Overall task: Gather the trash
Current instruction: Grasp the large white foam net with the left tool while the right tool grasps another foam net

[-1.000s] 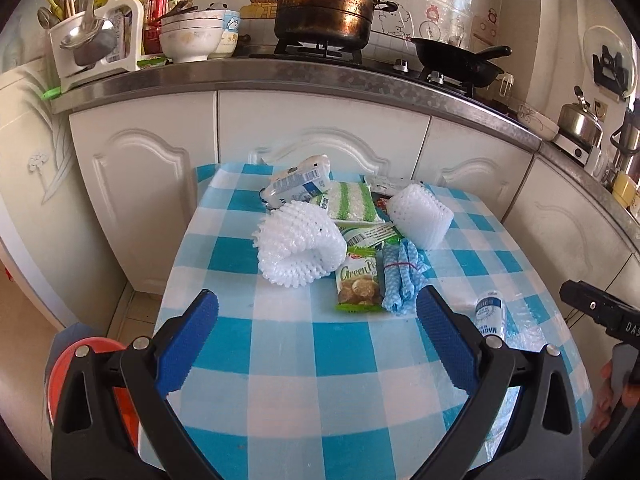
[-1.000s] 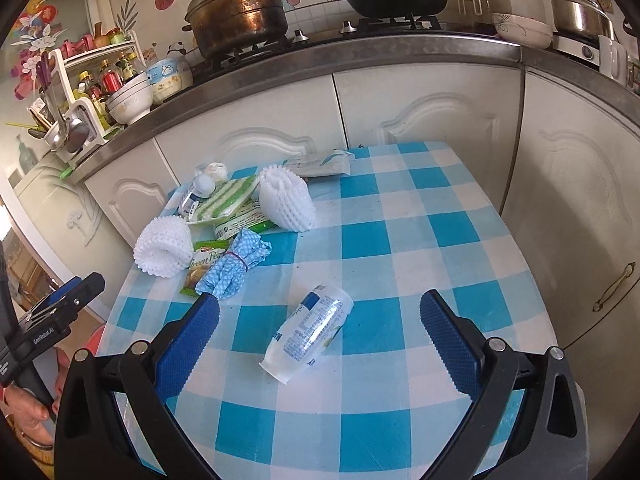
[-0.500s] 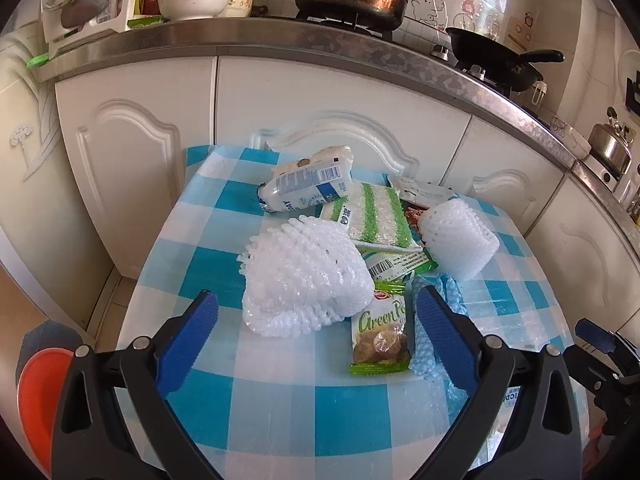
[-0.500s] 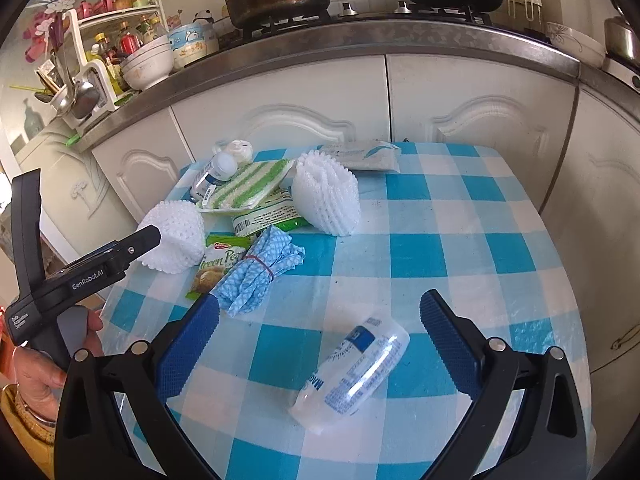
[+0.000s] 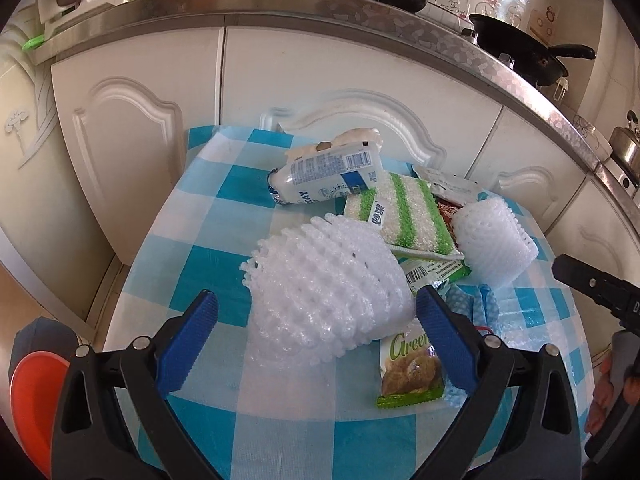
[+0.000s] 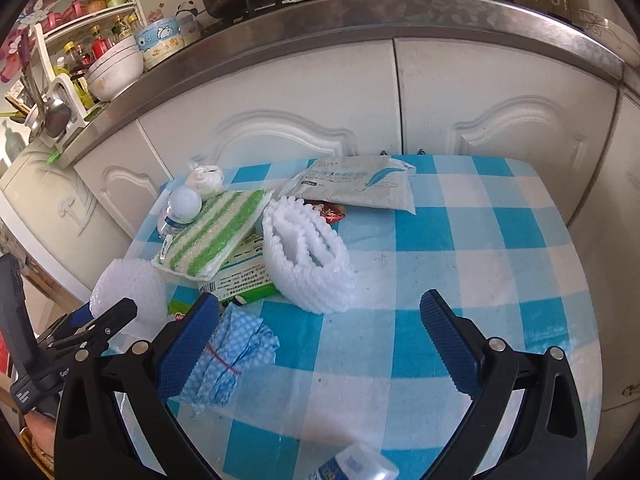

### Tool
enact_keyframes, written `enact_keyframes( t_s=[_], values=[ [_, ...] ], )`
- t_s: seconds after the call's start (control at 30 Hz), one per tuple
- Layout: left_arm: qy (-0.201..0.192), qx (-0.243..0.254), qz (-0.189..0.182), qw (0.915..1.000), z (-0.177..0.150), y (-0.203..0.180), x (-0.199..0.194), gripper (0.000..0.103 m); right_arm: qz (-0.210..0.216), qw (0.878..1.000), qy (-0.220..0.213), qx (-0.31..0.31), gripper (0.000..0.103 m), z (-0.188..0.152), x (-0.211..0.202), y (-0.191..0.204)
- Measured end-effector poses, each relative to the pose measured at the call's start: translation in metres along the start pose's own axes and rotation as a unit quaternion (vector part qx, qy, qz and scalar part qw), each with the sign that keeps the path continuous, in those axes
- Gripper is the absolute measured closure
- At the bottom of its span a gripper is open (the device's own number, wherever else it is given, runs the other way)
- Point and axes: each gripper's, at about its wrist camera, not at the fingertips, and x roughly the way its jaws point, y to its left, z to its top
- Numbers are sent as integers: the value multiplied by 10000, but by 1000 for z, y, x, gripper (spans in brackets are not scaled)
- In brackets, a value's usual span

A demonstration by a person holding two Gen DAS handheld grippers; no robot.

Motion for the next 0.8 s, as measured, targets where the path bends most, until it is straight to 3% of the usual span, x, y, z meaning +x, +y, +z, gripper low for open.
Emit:
enact_keyframes(
  t_s=[0.03,0.1,0.17,0.2,0.23,0.43,0.57,0.8],
  values=[
    [-2,-17,22,10000,0,0,1,8,4,10000,33,-43,4,3,6,1],
    [65,-68,10,10000,0,2,4,28,54,9998,99,-154,5,8,19,3],
    [138,-105,8,9998,1,3,7,30,35,9995,194,-247,11,11,31,6],
    [129,-60,-7,9999,0,3,7,33,34,9993,241,-288,17,12,37,6],
    [102,-19,29,9999,0,1,6,35,20,9991,303,-306,40,12,41,7],
    [72,21,51,10000,-2,4,1,57,-42,9993,231,-296,66,8,40,9],
    [44,-65,11,10000,-2,9,-3,69,-35,9992,147,-374,70,3,28,18],
    [-18,-173,-73,9998,-9,16,-20,72,-21,9992,-166,-360,71,-6,-6,32]
  ],
)
